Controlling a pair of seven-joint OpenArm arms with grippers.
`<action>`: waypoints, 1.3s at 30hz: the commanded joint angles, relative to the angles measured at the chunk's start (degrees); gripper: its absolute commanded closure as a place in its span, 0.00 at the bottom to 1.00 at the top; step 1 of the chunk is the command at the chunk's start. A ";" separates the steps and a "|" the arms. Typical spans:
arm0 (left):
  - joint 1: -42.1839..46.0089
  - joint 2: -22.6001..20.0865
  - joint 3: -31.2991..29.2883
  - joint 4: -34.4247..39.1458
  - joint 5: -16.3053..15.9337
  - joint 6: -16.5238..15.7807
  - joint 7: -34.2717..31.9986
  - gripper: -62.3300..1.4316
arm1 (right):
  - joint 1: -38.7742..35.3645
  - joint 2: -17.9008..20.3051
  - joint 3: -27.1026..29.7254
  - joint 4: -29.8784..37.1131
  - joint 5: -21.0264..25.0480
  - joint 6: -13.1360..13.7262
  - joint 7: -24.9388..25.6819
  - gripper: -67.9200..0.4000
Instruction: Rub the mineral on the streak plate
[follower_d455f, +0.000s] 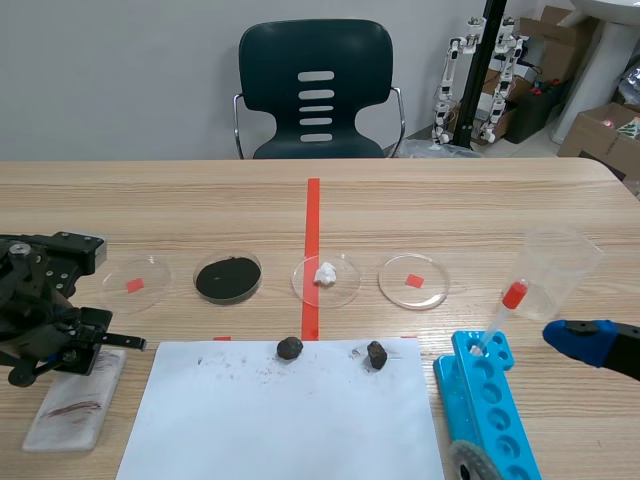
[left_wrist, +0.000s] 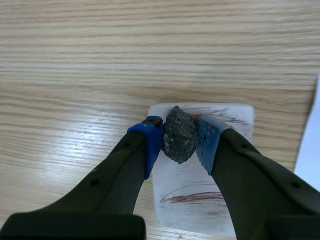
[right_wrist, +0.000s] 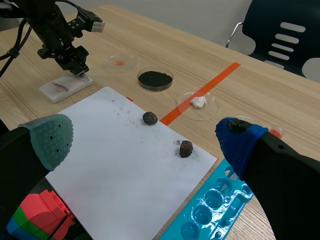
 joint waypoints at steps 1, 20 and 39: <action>0.44 -1.22 -0.37 -0.35 0.20 0.35 0.52 0.84 | 0.50 -0.02 0.15 1.18 0.24 0.02 0.90 0.13; 0.46 -1.25 -0.37 -0.35 -20.85 -1.68 0.00 0.84 | 0.50 -0.02 0.15 1.18 0.24 0.02 0.90 0.13; 0.46 -1.77 -0.46 -0.35 -1.60 3.80 4.20 0.84 | 0.50 -0.02 0.15 1.18 0.24 0.02 0.87 0.13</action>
